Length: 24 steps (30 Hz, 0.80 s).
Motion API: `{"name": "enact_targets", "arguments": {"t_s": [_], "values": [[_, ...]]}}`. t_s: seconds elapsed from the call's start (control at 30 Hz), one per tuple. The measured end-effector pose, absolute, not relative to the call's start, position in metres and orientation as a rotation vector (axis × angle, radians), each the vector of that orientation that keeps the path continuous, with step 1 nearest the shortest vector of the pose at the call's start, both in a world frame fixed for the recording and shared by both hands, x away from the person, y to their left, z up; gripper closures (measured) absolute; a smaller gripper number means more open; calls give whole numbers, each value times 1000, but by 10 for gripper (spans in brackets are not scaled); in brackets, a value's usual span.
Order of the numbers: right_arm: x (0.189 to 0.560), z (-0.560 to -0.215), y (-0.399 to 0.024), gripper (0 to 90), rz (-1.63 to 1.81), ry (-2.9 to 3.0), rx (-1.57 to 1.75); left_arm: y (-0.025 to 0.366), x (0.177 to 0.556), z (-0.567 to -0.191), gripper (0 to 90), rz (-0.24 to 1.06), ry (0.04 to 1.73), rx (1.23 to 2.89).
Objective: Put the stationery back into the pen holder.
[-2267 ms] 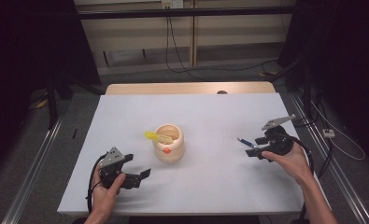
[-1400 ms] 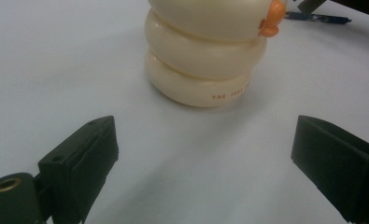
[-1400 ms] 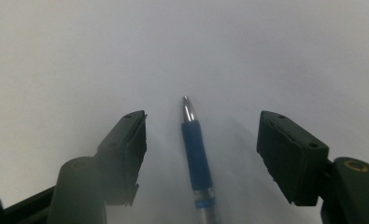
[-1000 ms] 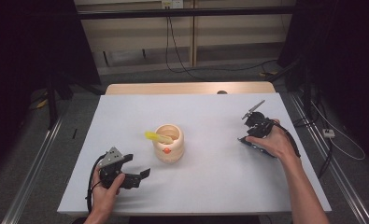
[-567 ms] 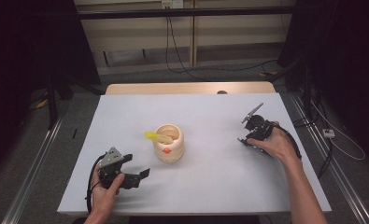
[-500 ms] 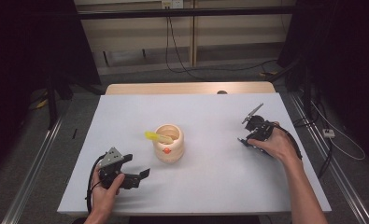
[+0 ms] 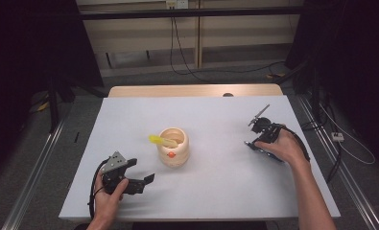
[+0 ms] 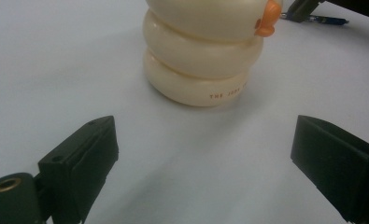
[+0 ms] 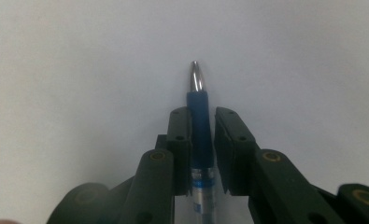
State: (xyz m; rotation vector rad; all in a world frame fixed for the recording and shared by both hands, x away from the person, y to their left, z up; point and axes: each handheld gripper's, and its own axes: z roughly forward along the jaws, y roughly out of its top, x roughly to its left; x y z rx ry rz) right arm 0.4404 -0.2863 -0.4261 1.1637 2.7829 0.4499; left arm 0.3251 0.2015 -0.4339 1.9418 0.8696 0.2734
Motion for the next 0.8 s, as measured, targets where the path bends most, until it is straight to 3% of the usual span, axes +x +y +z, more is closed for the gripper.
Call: {"name": "enact_targets", "arguments": {"t_s": [0.8], "values": [[443, -422, -286, 815, 442, 2780, 1261, 203, 327, -434, 74, 270, 875, 1944]]}}
